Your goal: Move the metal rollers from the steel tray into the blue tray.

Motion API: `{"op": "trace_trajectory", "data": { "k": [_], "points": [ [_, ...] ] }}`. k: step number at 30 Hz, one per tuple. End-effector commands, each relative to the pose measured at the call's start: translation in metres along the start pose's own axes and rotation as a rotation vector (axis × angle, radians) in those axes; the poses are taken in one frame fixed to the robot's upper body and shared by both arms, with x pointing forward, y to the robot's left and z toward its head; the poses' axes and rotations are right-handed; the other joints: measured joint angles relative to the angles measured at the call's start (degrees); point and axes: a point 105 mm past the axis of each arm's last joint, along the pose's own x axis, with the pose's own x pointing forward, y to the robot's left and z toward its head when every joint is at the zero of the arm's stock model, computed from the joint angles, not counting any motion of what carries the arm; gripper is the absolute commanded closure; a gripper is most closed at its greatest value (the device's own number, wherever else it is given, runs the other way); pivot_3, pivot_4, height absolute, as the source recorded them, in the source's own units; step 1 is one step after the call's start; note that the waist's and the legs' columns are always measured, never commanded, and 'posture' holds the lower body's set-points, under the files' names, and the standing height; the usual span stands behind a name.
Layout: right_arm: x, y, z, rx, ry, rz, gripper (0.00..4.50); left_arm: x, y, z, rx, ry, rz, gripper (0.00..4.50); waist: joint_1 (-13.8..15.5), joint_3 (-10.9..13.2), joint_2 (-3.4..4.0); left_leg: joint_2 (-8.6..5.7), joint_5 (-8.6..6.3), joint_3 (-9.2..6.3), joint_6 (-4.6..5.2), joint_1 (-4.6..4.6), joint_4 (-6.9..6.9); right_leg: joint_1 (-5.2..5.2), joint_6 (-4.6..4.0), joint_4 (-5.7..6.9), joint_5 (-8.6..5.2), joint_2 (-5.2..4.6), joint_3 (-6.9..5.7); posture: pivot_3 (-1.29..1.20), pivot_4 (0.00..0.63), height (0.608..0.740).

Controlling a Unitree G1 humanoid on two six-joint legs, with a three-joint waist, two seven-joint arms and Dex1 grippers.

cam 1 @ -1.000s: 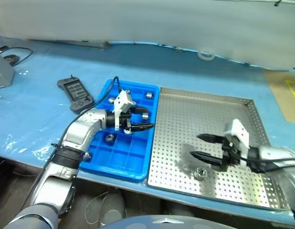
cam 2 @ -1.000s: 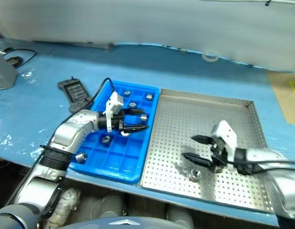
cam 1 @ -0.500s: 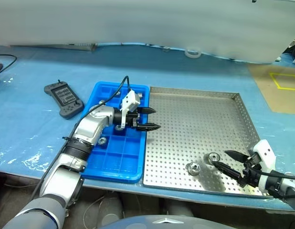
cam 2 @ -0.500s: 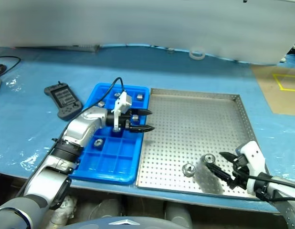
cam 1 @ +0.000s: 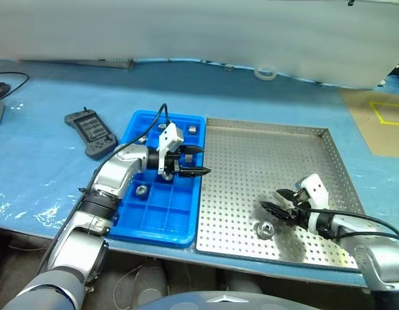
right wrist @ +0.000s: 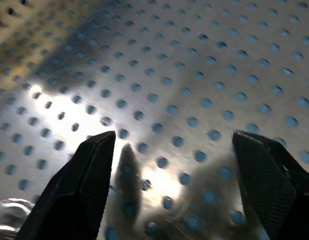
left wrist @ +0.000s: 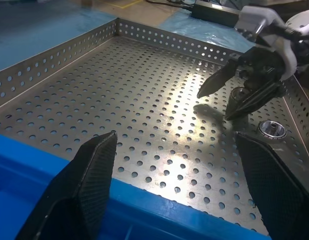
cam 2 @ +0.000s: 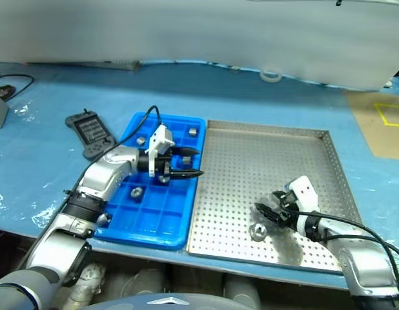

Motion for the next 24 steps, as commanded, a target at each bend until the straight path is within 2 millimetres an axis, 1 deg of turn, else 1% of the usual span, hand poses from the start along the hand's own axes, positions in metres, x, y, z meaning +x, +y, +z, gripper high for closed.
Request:
{"op": "trace_trajectory", "data": {
  "k": [1,3,7,13,16,19,21,24],
  "points": [
    [0.002,-0.016,-0.038,0.035,0.080,-0.045,0.59,0.000,-0.001,0.013,0.044,-0.027,-0.002,0.52,-0.2,-0.1,-0.14,0.01,-0.01,0.00,0.01,0.02,0.03,0.03,-0.01,0.01,0.01,0.00,0.00,-0.17,0.150,0.740],
    [0.004,-0.015,-0.050,0.032,0.098,-0.044,0.59,-0.001,0.000,0.013,0.048,-0.024,0.004,0.52,-0.1,-0.1,-0.24,0.04,0.00,0.04,-0.01,0.08,0.07,0.08,-0.05,0.02,0.03,0.01,0.00,-0.17,0.150,0.740],
    [0.001,-0.007,-0.070,0.044,0.107,-0.023,0.59,-0.001,0.000,0.014,0.050,-0.023,0.004,0.52,0.1,-0.3,-0.45,0.09,0.01,0.26,-0.06,0.37,0.06,0.40,-0.04,0.00,0.03,0.03,-0.03,-0.18,0.150,0.740],
    [-0.012,-0.005,-0.091,0.049,0.086,-0.023,0.59,0.001,0.000,0.014,0.051,-0.022,0.000,0.52,0.4,-0.5,-0.63,0.07,-0.04,0.26,-0.01,0.36,0.01,0.43,-0.05,-0.08,0.02,0.03,-0.03,-0.18,0.150,0.740],
    [-0.027,-0.006,-0.103,0.055,0.091,-0.010,0.59,0.002,0.001,0.015,0.054,-0.023,-0.001,0.52,0.6,-0.6,-0.71,0.08,-0.05,0.31,0.01,0.30,-0.02,0.40,-0.07,-0.09,0.00,0.04,-0.07,-0.18,0.150,0.740],
    [-0.046,-0.014,-0.111,0.055,0.096,0.001,1.21,0.002,0.002,0.017,0.058,-0.024,0.002,0.52,0.7,-0.6,-0.75,0.07,-0.13,0.35,0.05,0.31,-0.06,0.42,-0.23,-0.12,-0.10,0.04,-0.08,-0.18,0.150,0.740],
    [-0.056,-0.020,-0.114,0.063,0.091,0.005,1.86,0.001,0.003,0.017,0.059,-0.024,0.005,0.52,0.7,-0.6,-0.79,0.06,-0.16,0.36,0.08,0.31,-0.06,0.44,-0.24,-0.17,-0.10,0.03,-0.08,-0.18,0.150,0.740],
    [-0.066,-0.033,-0.113,0.039,0.097,-0.033,2.84,0.001,0.002,0.016,0.060,-0.023,0.006,0.52,0.7,-0.7,-0.82,0.07,-0.18,0.36,0.09,0.31,-0.05,0.46,-0.26,-0.21,-0.11,0.04,-0.07,-0.18,0.150,0.740]
  ]
}}
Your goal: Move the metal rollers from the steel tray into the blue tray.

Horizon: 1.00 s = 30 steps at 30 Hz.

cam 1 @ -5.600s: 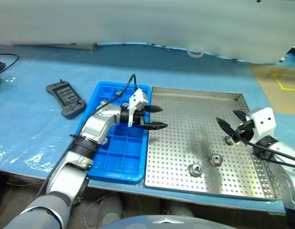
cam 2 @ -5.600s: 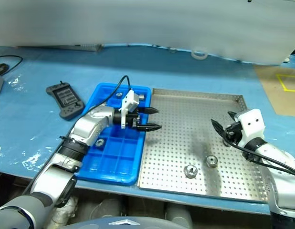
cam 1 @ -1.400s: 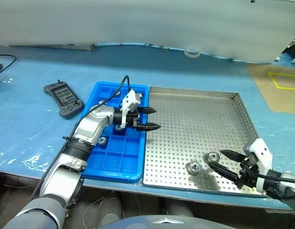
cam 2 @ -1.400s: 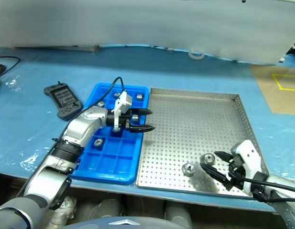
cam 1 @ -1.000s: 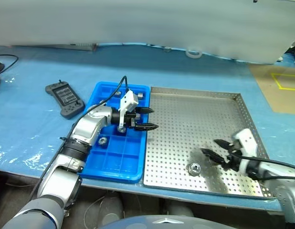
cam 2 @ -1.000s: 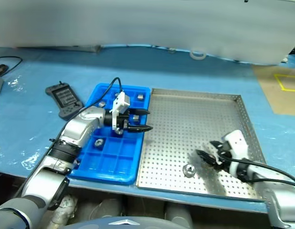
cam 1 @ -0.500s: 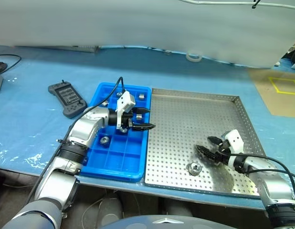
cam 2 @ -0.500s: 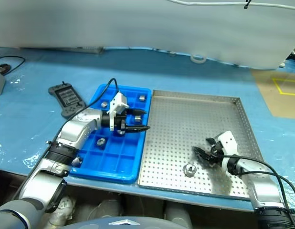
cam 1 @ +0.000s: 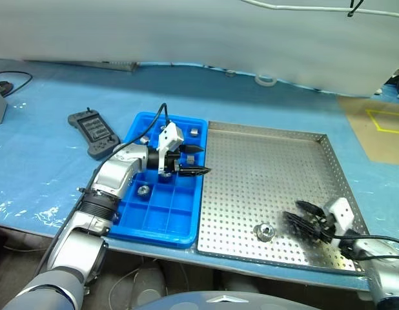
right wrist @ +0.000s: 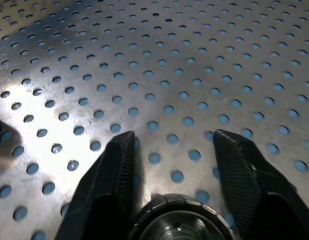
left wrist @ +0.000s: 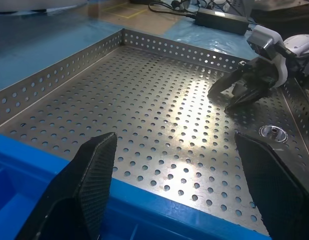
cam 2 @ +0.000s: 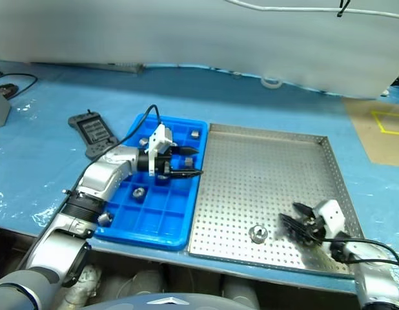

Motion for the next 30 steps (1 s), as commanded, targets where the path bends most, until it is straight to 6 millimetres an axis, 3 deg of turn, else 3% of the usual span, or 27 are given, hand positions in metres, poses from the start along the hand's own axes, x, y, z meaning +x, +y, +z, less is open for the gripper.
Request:
{"op": "trace_trajectory", "data": {
  "k": [1,8,11,14,17,21,23,26,30],
  "points": [
    [-0.025,0.003,-0.046,0.110,0.165,-0.009,2.86,0.000,0.001,0.013,0.049,-0.022,0.004,0.52,0.0,0.0,0.00,0.00,0.00,0.00,0.00,0.00,0.00,0.00,0.00,0.00,0.00,0.00,0.00,-0.18,0.150,0.740],
    [-0.043,-0.001,-0.020,0.086,0.113,0.002,2.88,-0.001,0.002,0.014,0.051,-0.022,0.009,0.52,0.0,0.0,0.17,0.01,0.00,-0.02,0.00,-0.09,-0.06,-0.11,0.00,-0.02,0.00,0.01,-0.01,-0.17,0.150,0.740],
    [-0.045,0.000,-0.002,0.088,0.073,0.002,2.88,-0.001,0.001,0.014,0.051,-0.022,0.008,0.52,-0.1,0.1,0.38,0.04,0.00,-0.08,0.01,-0.24,-0.12,-0.28,0.01,-0.04,0.00,0.01,-0.02,-0.17,0.150,0.740],
    [-0.037,0.001,0.028,0.077,0.006,0.009,2.88,-0.001,0.001,0.014,0.050,-0.025,0.007,0.52,-0.4,0.3,0.62,0.03,0.11,-0.13,0.21,-0.37,-0.11,-0.50,0.01,-0.01,0.00,0.01,0.01,-0.17,0.150,0.740],
    [-0.018,0.011,0.076,0.066,-0.112,0.067,2.88,-0.003,-0.001,0.017,0.045,-0.038,0.001,0.52,-0.9,0.6,1.06,0.01,0.11,-0.20,0.21,-0.37,-0.11,-0.53,0.00,0.00,0.00,-0.01,0.06,-0.17,0.150,0.740],
    [0.009,0.026,0.131,0.003,-0.249,0.115,2.88,-0.008,-0.001,0.022,0.036,-0.055,-0.001,0.52,-1.2,0.7,1.09,0.09,0.07,-0.06,-0.08,-0.34,-0.23,-0.63,0.03,0.04,-0.01,-0.02,0.10,-0.16,0.150,0.740],
    [0.034,0.041,0.157,-0.030,-0.302,0.147,2.88,-0.010,-0.001,0.022,0.038,-0.057,0.004,0.52,-1.1,0.6,1.02,0.11,0.17,-0.04,-0.25,-0.17,-0.40,-0.73,0.03,0.08,-0.01,0.00,0.10,-0.15,0.150,0.740],
    [0.064,0.065,0.176,-0.053,-0.331,0.202,2.88,-0.014,0.000,0.025,0.039,-0.067,0.023,0.52,-0.8,0.6,1.01,0.14,0.23,-0.02,-0.28,-0.20,-0.43,-0.84,0.03,0.20,0.02,0.03,0.05,-0.14,0.150,0.740],
    [0.084,0.086,0.191,-0.088,-0.354,0.286,2.88,-0.030,0.001,0.029,0.053,-0.071,0.070,0.52,0.2,0.7,1.04,0.06,0.41,0.10,-0.25,-0.42,-0.46,-0.94,0.00,0.21,0.02,0.05,0.00,-0.09,0.150,0.740]
  ]
}}
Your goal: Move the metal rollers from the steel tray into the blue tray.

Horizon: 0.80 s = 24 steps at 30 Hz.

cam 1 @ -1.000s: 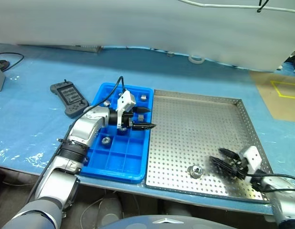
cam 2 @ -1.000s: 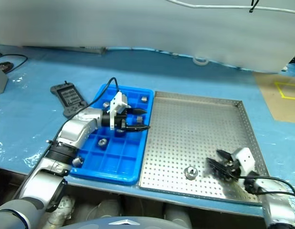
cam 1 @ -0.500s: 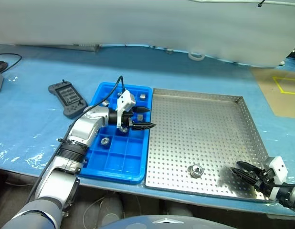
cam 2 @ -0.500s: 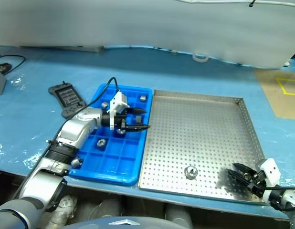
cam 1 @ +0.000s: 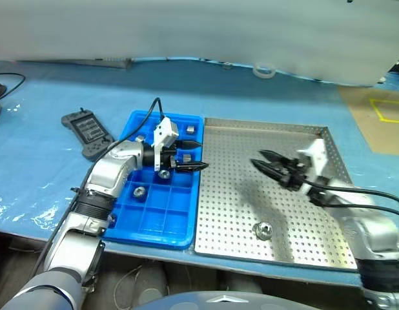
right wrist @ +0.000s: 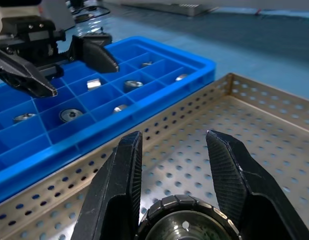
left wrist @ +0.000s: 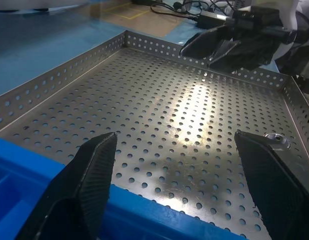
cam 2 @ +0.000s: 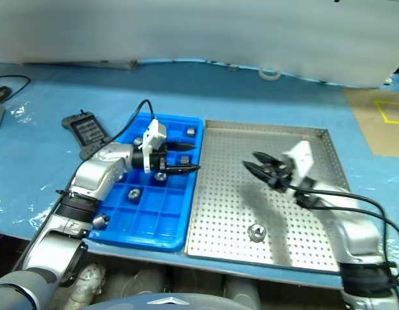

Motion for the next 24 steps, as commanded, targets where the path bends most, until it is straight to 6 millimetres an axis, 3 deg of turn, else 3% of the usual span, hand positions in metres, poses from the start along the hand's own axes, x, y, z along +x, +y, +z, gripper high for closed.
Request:
{"op": "trace_trajectory", "data": {
  "k": [1,8,14,19,24],
  "points": [
    [0.015,0.008,0.016,-0.054,-0.034,0.057,2.88,-0.020,0.000,0.017,0.053,-0.037,0.047,0.52,0.1,0.0,-0.02,-0.03,-0.02,0.05,0.03,-0.01,0.01,0.00,-0.01,-0.01,0.00,-0.02,0.04,-0.07,0.150,0.740],
    [0.057,0.035,0.030,-0.074,-0.054,0.291,2.88,-0.075,-0.009,0.019,0.066,-0.007,0.223,0.52,0.7,0.0,-0.08,0.03,-0.17,-0.02,0.03,0.04,0.02,0.00,-0.01,-0.02,0.00,-0.06,-0.02,0.11,0.150,0.740],
    [0.093,0.075,0.034,-0.037,-0.041,0.531,2.88,-0.125,-0.014,-0.008,-0.009,0.056,0.436,0.52,2.4,0.1,-0.12,0.10,-0.25,-0.28,-0.24,0.09,-0.01,0.00,0.00,0.07,0.00,-0.01,-0.15,0.30,0.150,0.740],
    [0.106,0.096,0.032,-0.010,-0.001,0.682,2.88,-0.138,-0.037,-0.015,-0.049,0.058,0.516,0.52,5.9,0.4,-0.31,0.08,-0.21,-0.52,-0.33,0.03,-0.02,0.03,-0.01,0.08,-0.01,0.01,-0.22,0.43,0.150,0.740],
    [0.115,0.116,0.008,0.106,0.100,0.723,2.88,-0.141,-0.054,-0.020,-0.085,0.078,0.554,0.52,9.6,0.4,-0.31,0.01,-0.15,-0.78,-0.46,0.06,-0.03,0.15,-0.01,0.08,-0.02,0.04,-0.21,0.47,0.150,0.740]
  ]
}}
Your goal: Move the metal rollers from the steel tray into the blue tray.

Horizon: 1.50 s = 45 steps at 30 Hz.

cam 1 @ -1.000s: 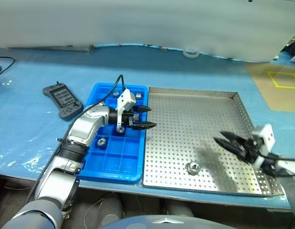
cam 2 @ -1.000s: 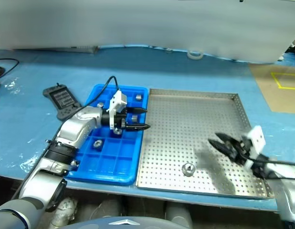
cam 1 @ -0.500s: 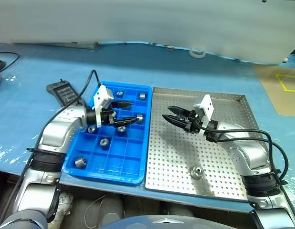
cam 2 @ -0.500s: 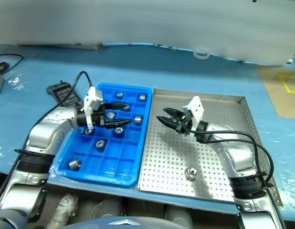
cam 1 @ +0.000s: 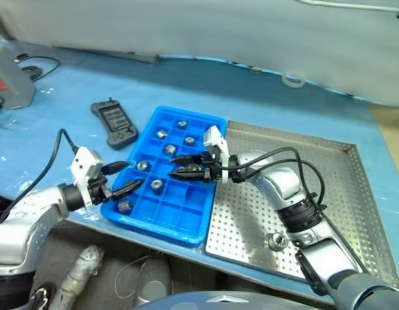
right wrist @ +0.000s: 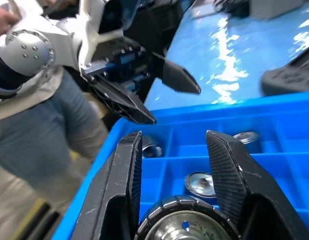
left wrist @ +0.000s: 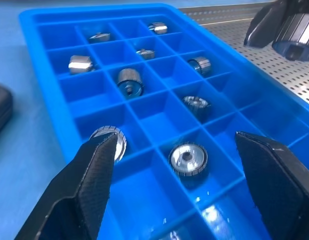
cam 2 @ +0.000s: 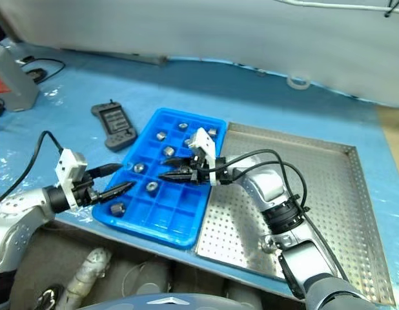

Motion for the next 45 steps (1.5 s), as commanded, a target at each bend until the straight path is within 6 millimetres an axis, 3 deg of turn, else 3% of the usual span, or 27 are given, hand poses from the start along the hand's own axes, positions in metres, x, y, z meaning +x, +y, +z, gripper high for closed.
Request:
{"op": "trace_trajectory", "data": {
  "k": [1,11,18,26,31,45],
  "points": [
    [0.011,0.008,-0.005,0.048,0.009,0.037,2.88,-0.004,-0.009,0.013,0.032,-0.028,0.004,0.52,1.4,0.0,0.04,0.00,0.00,-0.02,0.00,0.00,-0.03,-0.02,0.01,0.00,-0.01,0.01,0.00,0.48,0.150,0.740],
    [0.012,0.008,-0.020,0.155,0.024,-0.024,2.88,0.000,-0.010,0.016,0.022,-0.024,-0.003,0.52,4.9,0.1,0.08,0.05,0.20,-0.18,-0.39,0.41,-0.26,0.05,0.60,0.25,-0.04,0.11,0.15,0.45,0.150,0.740],
    [0.025,-0.004,-0.017,0.124,0.026,-0.072,2.88,0.011,-0.005,0.020,0.034,-0.028,-0.029,0.52,4.5,0.1,0.02,0.16,0.60,-0.23,-1.09,0.49,-0.56,-0.17,0.74,0.64,-0.06,0.30,0.20,0.42,0.150,0.740],
    [0.021,0.024,-0.019,0.328,0.038,0.055,2.88,0.012,-0.003,0.020,0.037,-0.022,-0.037,0.52,4.5,0.0,-0.06,0.56,0.64,-0.29,-1.29,0.51,-0.60,-0.13,0.99,0.59,0.02,0.80,0.21,0.41,0.150,0.740],
    [0.040,0.029,-0.021,0.305,0.035,0.029,2.88,0.011,-0.002,0.020,0.040,-0.013,-0.042,0.52,4.4,0.0,-0.09,0.96,0.77,-0.28,-1.80,0.78,-0.88,-0.12,0.82,0.66,-0.08,1.11,0.19,0.41,0.150,0.740],
    [0.044,0.031,-0.033,0.298,-0.002,-0.095,2.88,0.021,-0.001,0.026,0.050,0.013,-0.112,0.52,3.7,0.0,-0.16,0.91,0.86,-0.27,-1.95,0.96,-1.04,-0.08,0.86,0.74,-0.07,1.12,0.21,0.33,0.150,0.740]
  ]
}}
